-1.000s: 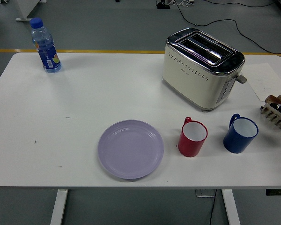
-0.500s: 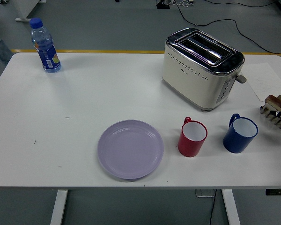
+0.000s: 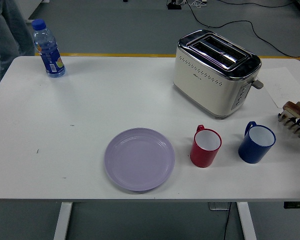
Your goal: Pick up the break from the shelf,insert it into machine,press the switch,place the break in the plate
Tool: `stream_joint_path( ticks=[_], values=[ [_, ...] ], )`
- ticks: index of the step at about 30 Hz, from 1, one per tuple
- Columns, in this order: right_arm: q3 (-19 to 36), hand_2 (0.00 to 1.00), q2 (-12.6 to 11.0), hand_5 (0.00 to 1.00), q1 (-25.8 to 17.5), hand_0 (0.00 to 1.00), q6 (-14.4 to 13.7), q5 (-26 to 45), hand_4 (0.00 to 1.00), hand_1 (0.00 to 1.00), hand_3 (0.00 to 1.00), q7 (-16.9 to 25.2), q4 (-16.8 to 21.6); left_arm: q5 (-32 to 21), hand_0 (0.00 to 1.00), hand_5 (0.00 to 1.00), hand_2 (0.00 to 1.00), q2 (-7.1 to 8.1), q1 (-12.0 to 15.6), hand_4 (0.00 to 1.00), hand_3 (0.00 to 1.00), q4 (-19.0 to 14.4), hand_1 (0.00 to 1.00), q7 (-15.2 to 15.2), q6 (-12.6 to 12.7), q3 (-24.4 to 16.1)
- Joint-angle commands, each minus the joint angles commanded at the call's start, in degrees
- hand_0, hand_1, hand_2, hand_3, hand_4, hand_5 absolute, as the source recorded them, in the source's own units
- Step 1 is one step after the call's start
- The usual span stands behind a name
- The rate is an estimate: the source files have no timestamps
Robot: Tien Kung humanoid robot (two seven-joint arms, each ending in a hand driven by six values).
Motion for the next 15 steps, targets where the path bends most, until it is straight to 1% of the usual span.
stream_joint_path(
  ticks=[2, 3, 8, 9, 14, 15],
  values=[
    [-0.06, 0.845, 0.34, 0.233, 0.17, 0.808, -0.47, -0.89, 0.822, 0.802, 0.860, -0.62, -0.15, -0.03, 0.701, 0.854, 0.731, 0.09, -0.09, 0.368, 0.592, 0.00, 0.732, 0.03, 0.00, 0.14],
    [-0.06, 0.771, 0.47, 0.228, 0.20, 0.740, -0.70, -1.26, 0.814, 0.740, 0.819, -0.88, -0.16, -0.17, 0.701, 0.852, 0.725, 0.14, -0.14, 0.368, 0.592, 0.00, 0.729, 0.02, -0.01, 0.32],
    [-0.29, 0.771, 0.65, 0.228, 0.41, 0.740, -1.85, -2.60, 0.814, 0.740, 0.819, -1.63, -0.13, -0.22, 0.701, 0.852, 0.725, 0.23, -0.31, 0.368, 0.592, 0.00, 0.729, 0.06, 0.01, 0.45],
    [-0.30, 0.742, 0.67, 0.201, 0.42, 0.711, -2.05, -2.77, 0.780, 0.719, 0.790, -1.75, -0.11, -0.22, 0.701, 0.853, 0.725, 0.24, -0.33, 0.368, 0.592, 0.00, 0.728, 0.06, 0.01, 0.47],
    [-0.18, 0.742, 0.99, 0.201, 0.43, 0.711, -3.19, -4.79, 0.780, 0.719, 0.790, -2.16, -0.17, -0.04, 0.701, 0.853, 0.725, 0.29, -0.47, 0.368, 0.592, 0.00, 0.728, 0.18, -0.04, 0.63],
    [-0.21, 0.702, 1.07, 0.163, 0.45, 0.663, -3.21, -5.25, 0.726, 0.683, 0.759, -2.21, -0.22, 0.04, 0.698, 0.853, 0.723, 0.28, -0.48, 0.368, 0.591, 0.00, 0.727, 0.20, -0.05, 0.61]
  ],
)
